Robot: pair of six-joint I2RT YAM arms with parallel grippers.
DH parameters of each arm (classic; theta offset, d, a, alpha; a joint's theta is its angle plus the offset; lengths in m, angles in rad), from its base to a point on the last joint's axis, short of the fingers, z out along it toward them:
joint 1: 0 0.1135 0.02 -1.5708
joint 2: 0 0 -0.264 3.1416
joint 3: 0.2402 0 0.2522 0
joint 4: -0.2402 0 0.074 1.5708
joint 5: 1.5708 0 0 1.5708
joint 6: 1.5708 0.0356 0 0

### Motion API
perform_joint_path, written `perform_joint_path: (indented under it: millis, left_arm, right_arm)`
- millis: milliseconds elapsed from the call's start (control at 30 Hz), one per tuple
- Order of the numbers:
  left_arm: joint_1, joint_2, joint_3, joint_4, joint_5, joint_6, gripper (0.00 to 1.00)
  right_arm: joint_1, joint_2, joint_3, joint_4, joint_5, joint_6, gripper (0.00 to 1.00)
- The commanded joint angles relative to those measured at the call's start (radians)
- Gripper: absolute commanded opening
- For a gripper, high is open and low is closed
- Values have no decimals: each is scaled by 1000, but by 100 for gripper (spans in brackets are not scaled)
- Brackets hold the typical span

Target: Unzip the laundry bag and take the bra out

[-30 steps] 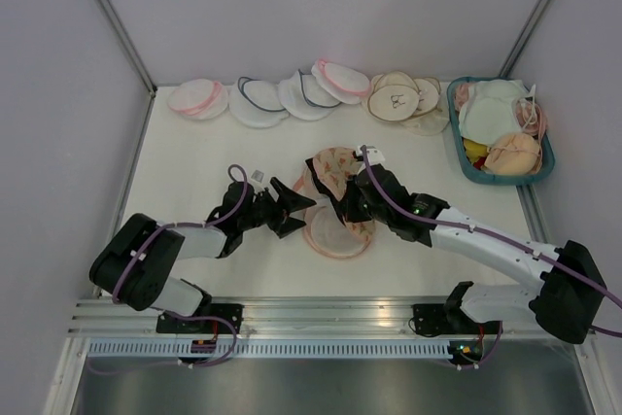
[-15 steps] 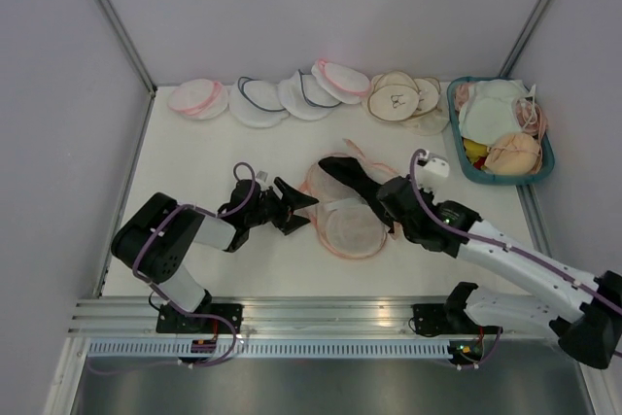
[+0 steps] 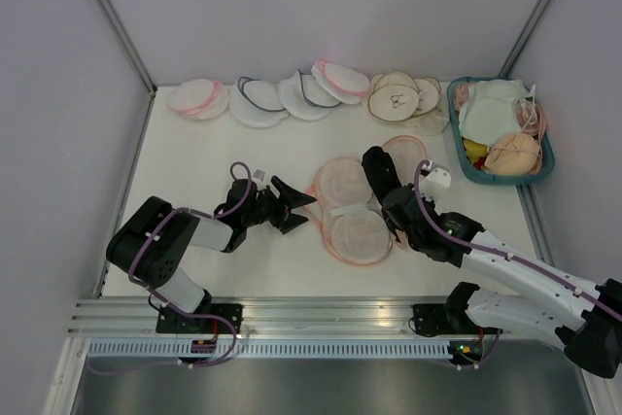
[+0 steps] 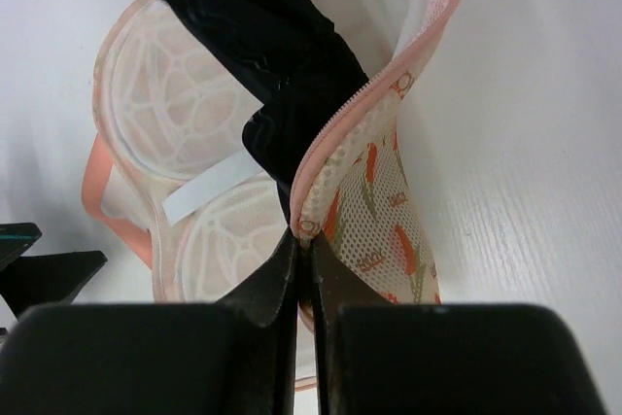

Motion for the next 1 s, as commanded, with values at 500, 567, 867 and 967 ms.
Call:
perform_joint_path:
  millis: [500,567,867,967]
  left_arm:
    - [30,-54,12,9,84,-5,78]
    - [34,-77,9,-9,87,-1,78]
    - [50,-189,56,-212,125,133,80]
    - [51,-233,73,-294,142,209,80]
  right_arm:
    - [-33,-112,31,-386,288,384,80]
    - [-34,-101,60,-402,302,357,84]
    - [-59,-74,25,-54,242,-134,78]
    - [-181,22,-16,106,29,-252,79]
